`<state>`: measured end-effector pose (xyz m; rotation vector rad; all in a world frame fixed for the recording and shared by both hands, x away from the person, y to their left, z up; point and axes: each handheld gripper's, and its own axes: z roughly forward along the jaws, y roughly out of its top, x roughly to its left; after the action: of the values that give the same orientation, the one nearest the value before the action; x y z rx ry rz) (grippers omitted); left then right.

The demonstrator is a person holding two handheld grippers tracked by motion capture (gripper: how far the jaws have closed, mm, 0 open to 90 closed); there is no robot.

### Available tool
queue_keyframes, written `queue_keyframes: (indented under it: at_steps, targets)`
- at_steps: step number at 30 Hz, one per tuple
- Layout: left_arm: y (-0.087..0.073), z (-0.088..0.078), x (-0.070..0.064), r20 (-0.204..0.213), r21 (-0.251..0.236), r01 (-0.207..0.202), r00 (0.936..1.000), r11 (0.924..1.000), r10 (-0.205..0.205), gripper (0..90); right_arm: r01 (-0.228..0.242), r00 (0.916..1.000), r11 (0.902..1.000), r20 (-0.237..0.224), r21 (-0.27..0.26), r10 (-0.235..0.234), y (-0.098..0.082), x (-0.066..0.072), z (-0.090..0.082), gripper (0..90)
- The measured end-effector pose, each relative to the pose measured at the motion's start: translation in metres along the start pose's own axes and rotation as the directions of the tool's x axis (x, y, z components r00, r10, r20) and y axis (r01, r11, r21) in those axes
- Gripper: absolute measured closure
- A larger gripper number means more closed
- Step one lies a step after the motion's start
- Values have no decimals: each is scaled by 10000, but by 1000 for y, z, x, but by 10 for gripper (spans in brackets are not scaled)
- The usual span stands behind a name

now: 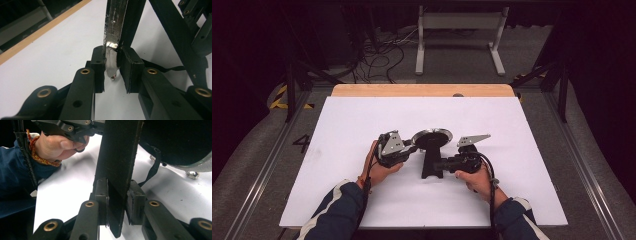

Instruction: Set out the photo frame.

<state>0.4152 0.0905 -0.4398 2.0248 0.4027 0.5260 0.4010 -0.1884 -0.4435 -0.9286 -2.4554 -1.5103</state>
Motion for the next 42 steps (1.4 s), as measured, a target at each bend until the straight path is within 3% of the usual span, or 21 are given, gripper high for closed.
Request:
queue_keyframes:
  at_steps: [14,42]
  targets:
    - [0,1,-2,-312,110,-289,9991,9995,293,739,150,9991,9999,383,78,-153,0,1,1,735]
    - [-2,1,-2,-17,106,-208,9998,9997,208,743,326,9980,9987,538,385,-347,-3,3,4,738]
